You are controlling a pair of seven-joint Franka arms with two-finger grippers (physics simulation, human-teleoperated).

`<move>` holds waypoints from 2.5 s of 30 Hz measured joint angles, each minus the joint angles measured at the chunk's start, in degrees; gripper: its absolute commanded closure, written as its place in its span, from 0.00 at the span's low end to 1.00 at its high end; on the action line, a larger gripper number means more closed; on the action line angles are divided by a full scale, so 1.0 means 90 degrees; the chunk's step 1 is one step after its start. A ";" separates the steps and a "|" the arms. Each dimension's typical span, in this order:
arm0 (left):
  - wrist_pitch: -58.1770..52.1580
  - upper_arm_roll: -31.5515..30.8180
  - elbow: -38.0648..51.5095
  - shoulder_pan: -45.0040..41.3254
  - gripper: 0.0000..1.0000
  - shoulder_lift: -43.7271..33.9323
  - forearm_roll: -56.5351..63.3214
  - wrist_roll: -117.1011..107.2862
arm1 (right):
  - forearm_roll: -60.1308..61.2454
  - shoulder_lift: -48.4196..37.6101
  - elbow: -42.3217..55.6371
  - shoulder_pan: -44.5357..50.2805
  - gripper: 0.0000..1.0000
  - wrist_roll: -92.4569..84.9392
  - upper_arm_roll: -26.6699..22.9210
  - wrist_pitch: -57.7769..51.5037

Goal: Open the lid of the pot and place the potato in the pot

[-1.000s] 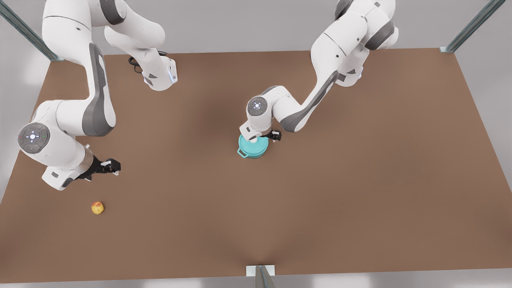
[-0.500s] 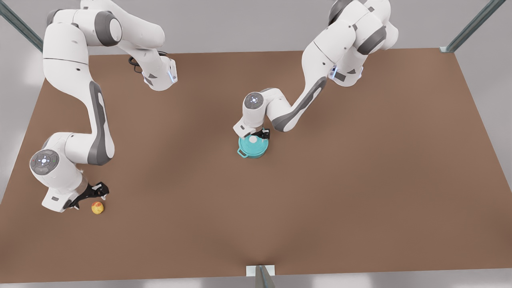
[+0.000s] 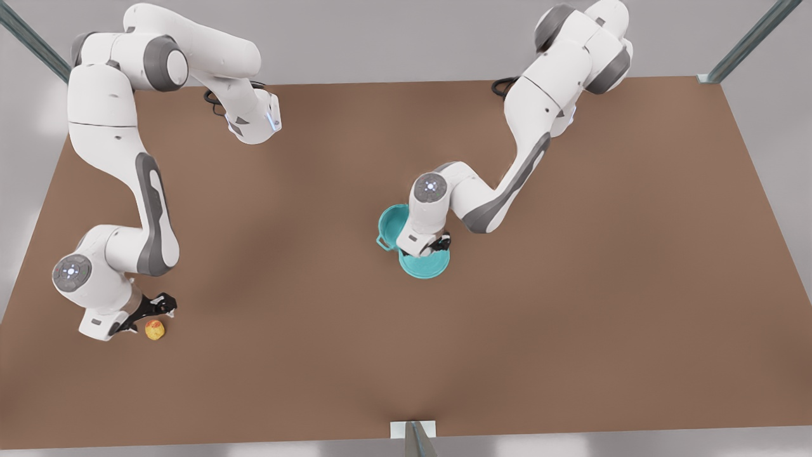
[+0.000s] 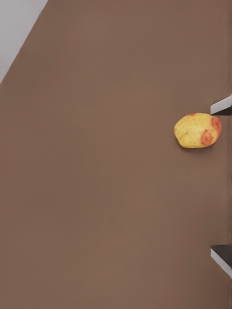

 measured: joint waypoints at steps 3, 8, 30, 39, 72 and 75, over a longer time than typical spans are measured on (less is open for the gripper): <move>-0.0115 0.0114 0.0373 0.0198 0.66 0.0430 -0.0002 0.0132 | 0.0039 0.0186 0.0051 -0.0182 0.00 -0.0109 0.0114 -0.0100; -0.0158 0.0290 0.0711 0.0267 0.00 0.0818 -0.0037 0.0417 | 0.0052 0.0440 0.0275 -0.0463 0.00 -0.0270 0.0233 -0.0236; -0.2984 0.1857 0.0003 0.2880 0.00 -0.3286 -0.2217 0.4402 | 0.0013 0.1823 0.1516 -0.0781 0.00 -0.0790 0.0248 -0.0309; -0.3566 0.1450 0.0024 0.2796 0.00 -0.3394 -0.2265 0.5449 | 0.0034 0.1960 0.1546 -0.0815 0.08 -0.0974 0.0255 -0.0257; -0.4103 0.1456 0.0013 0.3242 0.00 -0.3390 -0.2268 0.6552 | 0.0120 0.0358 0.1553 0.0234 0.53 -0.1397 0.0476 -0.1191; -0.4108 0.1456 0.0013 0.3243 0.00 -0.3390 -0.2279 0.6584 | 0.0131 0.0052 0.1557 0.0669 0.53 -0.1371 0.0842 -0.1578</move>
